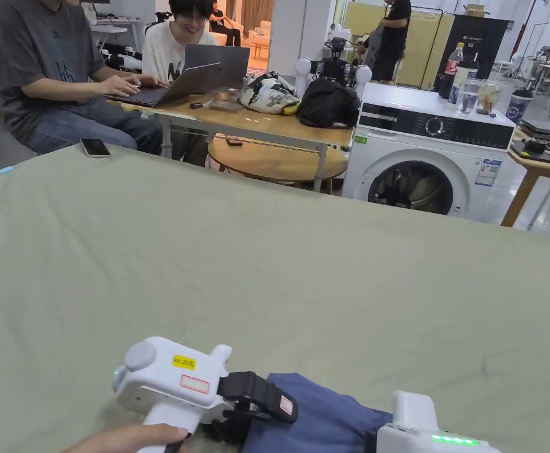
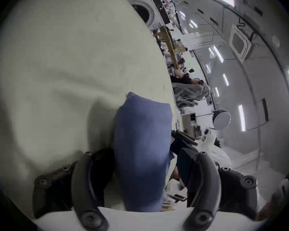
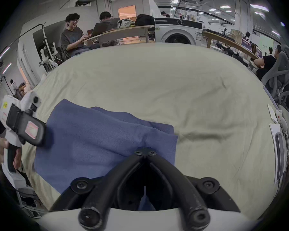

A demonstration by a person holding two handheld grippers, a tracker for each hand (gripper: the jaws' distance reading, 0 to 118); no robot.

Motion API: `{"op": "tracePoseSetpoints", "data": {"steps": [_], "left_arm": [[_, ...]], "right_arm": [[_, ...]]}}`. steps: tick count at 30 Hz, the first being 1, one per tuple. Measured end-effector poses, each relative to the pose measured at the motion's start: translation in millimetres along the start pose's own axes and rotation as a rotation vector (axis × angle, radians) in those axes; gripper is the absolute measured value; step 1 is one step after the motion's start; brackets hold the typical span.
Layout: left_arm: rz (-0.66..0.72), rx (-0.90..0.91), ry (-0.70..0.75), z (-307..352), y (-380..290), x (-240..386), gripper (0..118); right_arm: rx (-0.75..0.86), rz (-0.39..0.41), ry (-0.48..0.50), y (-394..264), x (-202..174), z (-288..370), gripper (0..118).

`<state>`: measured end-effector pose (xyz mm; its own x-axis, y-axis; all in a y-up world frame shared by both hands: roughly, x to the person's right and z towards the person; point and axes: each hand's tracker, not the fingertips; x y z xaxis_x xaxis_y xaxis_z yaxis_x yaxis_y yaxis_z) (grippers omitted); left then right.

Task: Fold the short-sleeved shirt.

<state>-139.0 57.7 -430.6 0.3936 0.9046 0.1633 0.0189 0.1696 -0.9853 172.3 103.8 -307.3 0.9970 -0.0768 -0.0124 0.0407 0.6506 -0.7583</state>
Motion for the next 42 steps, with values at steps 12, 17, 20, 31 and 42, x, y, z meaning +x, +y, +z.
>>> {"op": "tracePoseSetpoints", "data": {"steps": [12, 17, 20, 31, 42], "left_arm": [[-0.04, 0.071, 0.061, -15, -21, 8, 21], [-0.027, 0.083, 0.079, -13, -16, 5, 20], [0.025, 0.084, 0.069, -12, -14, 0, 20], [0.003, 0.087, 0.103, 22, -7, 39, 20], [0.009, 0.156, 0.316, 199, 4, 51, 20]], "right_arm": [[0.045, -0.028, 0.022, -9, 2, 2, 0], [0.068, 0.001, 0.007, -6, -2, 6, 0], [0.226, 0.005, -0.014, 12, -1, 25, 0], [0.711, 0.038, -0.123, 35, -21, 76, 0], [0.717, 0.078, -0.027, 52, -79, 65, 0]]}}
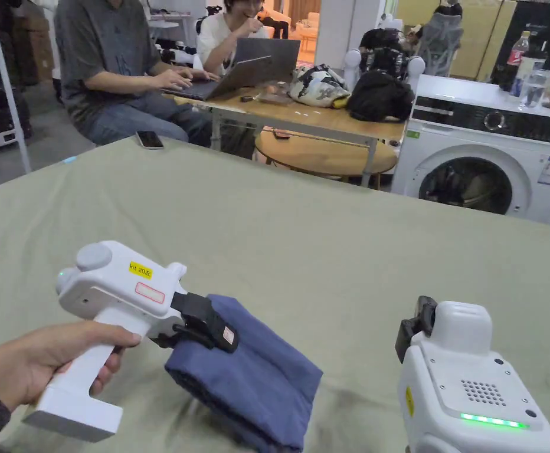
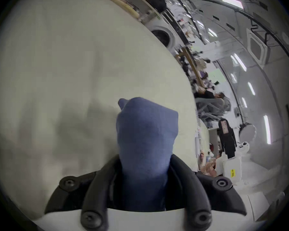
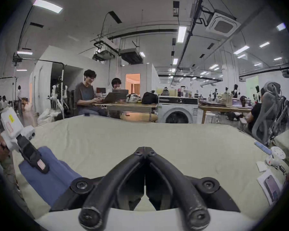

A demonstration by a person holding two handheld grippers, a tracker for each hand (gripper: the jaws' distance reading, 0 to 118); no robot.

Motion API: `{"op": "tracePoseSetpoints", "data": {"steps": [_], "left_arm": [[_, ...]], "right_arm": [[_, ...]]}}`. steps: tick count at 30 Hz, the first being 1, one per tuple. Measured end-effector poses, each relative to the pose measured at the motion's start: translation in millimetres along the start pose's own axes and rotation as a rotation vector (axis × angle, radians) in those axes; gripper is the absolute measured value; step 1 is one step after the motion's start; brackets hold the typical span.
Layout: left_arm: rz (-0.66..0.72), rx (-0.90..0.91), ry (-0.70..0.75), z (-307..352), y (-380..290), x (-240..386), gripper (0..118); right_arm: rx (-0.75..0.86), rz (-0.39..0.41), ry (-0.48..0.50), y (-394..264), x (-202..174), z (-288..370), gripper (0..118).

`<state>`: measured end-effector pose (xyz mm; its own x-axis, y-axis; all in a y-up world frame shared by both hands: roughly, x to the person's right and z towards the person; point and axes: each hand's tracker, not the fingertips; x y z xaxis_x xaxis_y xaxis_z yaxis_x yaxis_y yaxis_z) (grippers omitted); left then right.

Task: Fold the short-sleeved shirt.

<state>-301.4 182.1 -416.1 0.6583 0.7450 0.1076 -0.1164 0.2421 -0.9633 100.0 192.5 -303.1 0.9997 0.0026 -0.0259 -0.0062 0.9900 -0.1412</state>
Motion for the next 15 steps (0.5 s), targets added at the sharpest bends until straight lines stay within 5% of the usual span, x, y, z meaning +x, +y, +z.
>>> {"op": "tracePoseSetpoints", "data": {"steps": [15], "left_arm": [[0.137, 0.106, 0.572, 215, 63, -115, 20]], "right_arm": [[-0.062, -0.008, 0.134, -2, -75, -40, 0]]}}
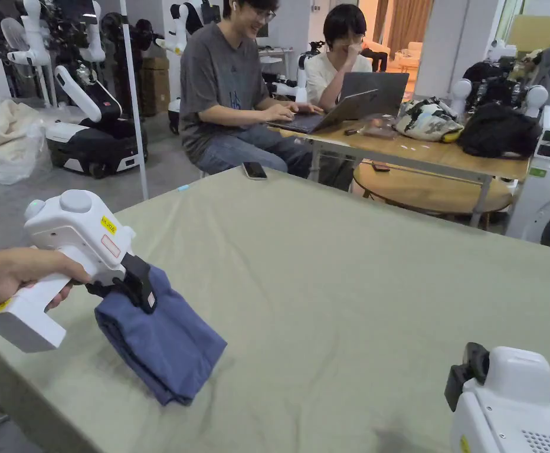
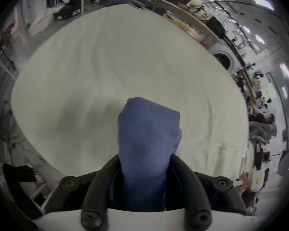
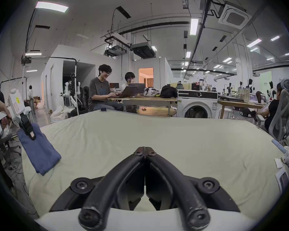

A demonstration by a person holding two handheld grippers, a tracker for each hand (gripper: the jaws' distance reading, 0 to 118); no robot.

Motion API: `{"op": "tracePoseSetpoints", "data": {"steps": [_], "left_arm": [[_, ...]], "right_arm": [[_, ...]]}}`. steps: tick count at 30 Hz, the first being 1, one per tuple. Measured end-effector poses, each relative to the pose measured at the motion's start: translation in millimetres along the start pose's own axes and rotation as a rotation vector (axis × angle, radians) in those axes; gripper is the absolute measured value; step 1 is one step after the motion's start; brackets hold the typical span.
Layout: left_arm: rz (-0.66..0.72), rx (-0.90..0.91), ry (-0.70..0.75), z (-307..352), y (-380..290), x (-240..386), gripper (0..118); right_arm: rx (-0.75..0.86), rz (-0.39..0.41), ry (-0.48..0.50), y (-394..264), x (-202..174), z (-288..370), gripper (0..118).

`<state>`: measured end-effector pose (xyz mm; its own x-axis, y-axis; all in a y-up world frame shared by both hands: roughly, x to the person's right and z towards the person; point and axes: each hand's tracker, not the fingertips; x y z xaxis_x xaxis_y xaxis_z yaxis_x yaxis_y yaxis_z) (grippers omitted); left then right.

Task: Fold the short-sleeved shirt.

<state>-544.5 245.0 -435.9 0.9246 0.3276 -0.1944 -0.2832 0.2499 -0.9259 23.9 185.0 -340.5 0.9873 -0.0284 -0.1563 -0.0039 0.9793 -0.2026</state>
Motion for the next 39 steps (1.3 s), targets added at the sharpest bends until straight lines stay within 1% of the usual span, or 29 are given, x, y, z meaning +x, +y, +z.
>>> {"op": "tracePoseSetpoints", "data": {"steps": [3, 6, 11, 12, 13, 14, 15, 16, 19, 22, 24, 26, 28, 32, 35, 39], "left_arm": [[-0.021, -0.009, 0.147, 4, 5, -14, 20], [-0.018, 0.003, 0.24, 2, 4, -23, 20], [0.023, 0.009, 0.265, -6, -2, -37, 20], [0.029, 0.01, 0.261, -8, -1, -42, 22], [0.033, 0.014, 0.259, -9, -2, -42, 32], [0.03, 0.018, 0.273, -9, -3, -40, 51], [0.0, 0.023, 0.332, -8, -3, -37, 60], [-0.027, 0.034, 0.373, -5, -5, -36, 59], [-0.019, 0.054, 0.376, 9, -7, -37, 63], [-0.019, 0.169, 0.395, 29, -11, -30, 63], [-0.019, 0.195, 0.364, 35, -12, -26, 63], [-0.061, 0.223, 0.283, 32, -19, -14, 63], [-0.091, 0.25, 0.252, 17, -29, 3, 63], [-0.169, 0.344, 0.122, -17, -56, 45, 63], [-0.237, 0.457, 0.04, -39, -82, 90, 63], [-0.309, 0.674, -0.083, -63, -122, 163, 63]], "right_arm": [[-0.014, 0.013, 0.008, 1, -8, -9, 0], [-0.023, 0.026, 0.016, 2, -17, -16, 0], [-0.046, 0.047, 0.029, 1, -30, -28, 0], [-0.048, 0.049, 0.028, 1, -32, -30, 0], [-0.05, 0.051, 0.033, 1, -33, -30, 0], [-0.052, 0.054, 0.037, 1, -34, -31, 0], [-0.056, 0.056, 0.039, 0, -34, -31, 0], [-0.058, 0.057, 0.043, 0, -34, -31, 0], [-0.059, 0.06, 0.048, 1, -35, -31, 0], [-0.057, 0.047, 0.056, 2, -34, -30, 0], [-0.056, 0.046, 0.058, 3, -33, -29, 0], [-0.055, 0.045, 0.06, 3, -31, -28, 0], [-0.057, 0.04, 0.061, 3, -26, -26, 0], [-0.054, 0.031, 0.039, 3, -11, -22, 0], [-0.048, 0.026, 0.007, 6, 7, -16, 0], [-0.049, 0.027, -0.048, 7, 39, -5, 0]]}}
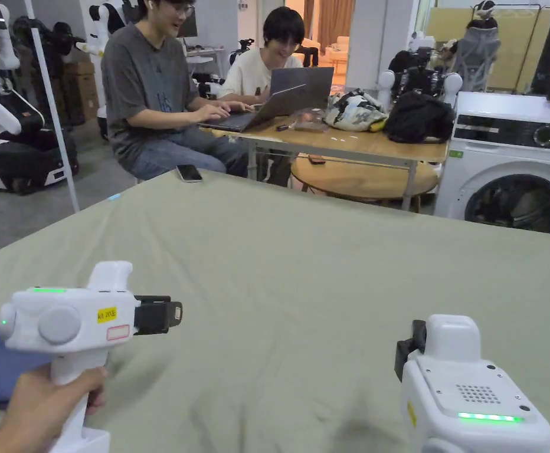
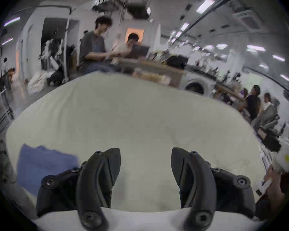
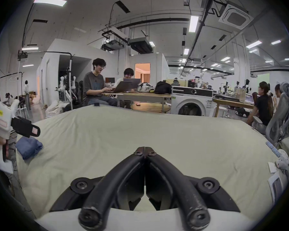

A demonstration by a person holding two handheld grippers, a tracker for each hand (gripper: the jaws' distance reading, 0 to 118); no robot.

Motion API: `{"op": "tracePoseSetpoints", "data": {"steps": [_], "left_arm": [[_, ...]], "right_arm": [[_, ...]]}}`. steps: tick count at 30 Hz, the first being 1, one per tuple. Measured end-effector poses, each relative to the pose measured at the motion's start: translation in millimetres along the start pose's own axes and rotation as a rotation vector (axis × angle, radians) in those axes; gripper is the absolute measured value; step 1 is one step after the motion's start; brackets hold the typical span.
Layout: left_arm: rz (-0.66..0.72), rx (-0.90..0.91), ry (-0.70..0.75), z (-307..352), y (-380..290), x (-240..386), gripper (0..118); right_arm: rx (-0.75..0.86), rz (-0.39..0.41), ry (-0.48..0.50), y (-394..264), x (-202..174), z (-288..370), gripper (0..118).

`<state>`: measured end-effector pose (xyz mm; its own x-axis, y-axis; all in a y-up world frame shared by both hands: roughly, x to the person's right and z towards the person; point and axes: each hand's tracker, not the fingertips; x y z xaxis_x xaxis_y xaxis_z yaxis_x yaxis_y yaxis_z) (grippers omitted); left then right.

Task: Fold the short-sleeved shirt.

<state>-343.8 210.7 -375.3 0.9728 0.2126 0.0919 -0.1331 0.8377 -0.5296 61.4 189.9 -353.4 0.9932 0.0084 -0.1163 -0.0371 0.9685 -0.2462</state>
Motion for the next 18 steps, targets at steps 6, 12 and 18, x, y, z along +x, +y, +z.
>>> {"op": "tracePoseSetpoints", "data": {"steps": [6, 12, 18], "left_arm": [[-0.062, 0.144, -0.083, -27, -17, 117, 63], [-0.199, 0.275, -0.051, -41, -27, 211, 62], [-0.249, 0.345, -0.031, -42, -35, 260, 7]], "right_arm": [[-0.017, -0.03, -0.11, -3, 57, 19, 0], [-0.005, -0.056, -0.178, -3, 103, 44, 0], [0.019, -0.067, -0.232, -3, 125, 58, 0]]}}
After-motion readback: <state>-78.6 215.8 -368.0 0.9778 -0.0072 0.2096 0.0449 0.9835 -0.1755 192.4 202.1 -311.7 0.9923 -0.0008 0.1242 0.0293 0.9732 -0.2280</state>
